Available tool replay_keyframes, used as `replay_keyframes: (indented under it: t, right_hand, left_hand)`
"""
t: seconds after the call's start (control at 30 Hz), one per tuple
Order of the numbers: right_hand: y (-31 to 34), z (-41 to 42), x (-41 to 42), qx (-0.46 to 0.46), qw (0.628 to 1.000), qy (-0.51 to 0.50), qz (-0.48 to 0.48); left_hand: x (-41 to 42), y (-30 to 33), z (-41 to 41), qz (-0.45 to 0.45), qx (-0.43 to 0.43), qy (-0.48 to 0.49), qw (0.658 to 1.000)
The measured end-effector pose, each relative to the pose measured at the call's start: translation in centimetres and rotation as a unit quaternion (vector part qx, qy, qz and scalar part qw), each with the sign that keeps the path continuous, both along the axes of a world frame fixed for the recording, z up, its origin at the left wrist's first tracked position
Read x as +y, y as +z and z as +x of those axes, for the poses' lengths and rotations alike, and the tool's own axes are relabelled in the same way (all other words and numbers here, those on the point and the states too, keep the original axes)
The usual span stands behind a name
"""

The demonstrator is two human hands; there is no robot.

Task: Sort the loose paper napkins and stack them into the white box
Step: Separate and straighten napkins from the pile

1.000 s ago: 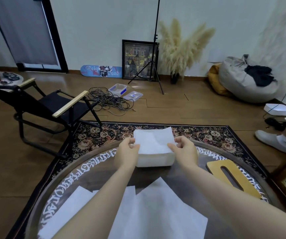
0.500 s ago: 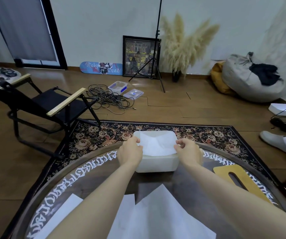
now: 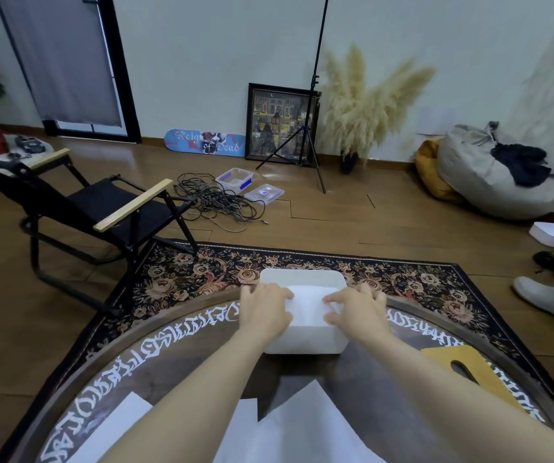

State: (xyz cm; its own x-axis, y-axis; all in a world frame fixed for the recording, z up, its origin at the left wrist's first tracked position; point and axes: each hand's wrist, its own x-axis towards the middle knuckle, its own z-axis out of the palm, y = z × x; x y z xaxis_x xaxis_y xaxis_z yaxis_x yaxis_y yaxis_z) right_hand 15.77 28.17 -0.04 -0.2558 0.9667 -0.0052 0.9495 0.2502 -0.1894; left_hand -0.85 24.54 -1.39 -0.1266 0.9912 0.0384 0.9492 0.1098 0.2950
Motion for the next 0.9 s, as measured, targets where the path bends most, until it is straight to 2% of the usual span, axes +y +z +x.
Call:
replay_keyframes:
  t: [0.17,0.5,0.7,0.9]
  right_hand:
    - [-0.1,-0.3,1.0,0.026,0.996,-0.033,-0.078]
    - [-1.1,-0.6,1.9,0.054,0.991,-0.053,-0.112]
    - [-0.3,-0.3,1.0,0.089,0.989,-0.058,-0.106]
    - [0.6,-0.5,-1.1,0.097,0.991,-0.042,-0.087]
  left_hand:
    - [1.1,0.2,-0.1,-0.065,0.011,-0.019,0.998]
    - [1.2,0.6,-0.2,-0.108,-0.036,-0.034,0.993]
    - [0.1,0.7,-0.5,-0.066,-0.082,-0.031,0.994]
    - [-2.3,1.9,-0.5,-0.011,-0.076,-0.033,0.996]
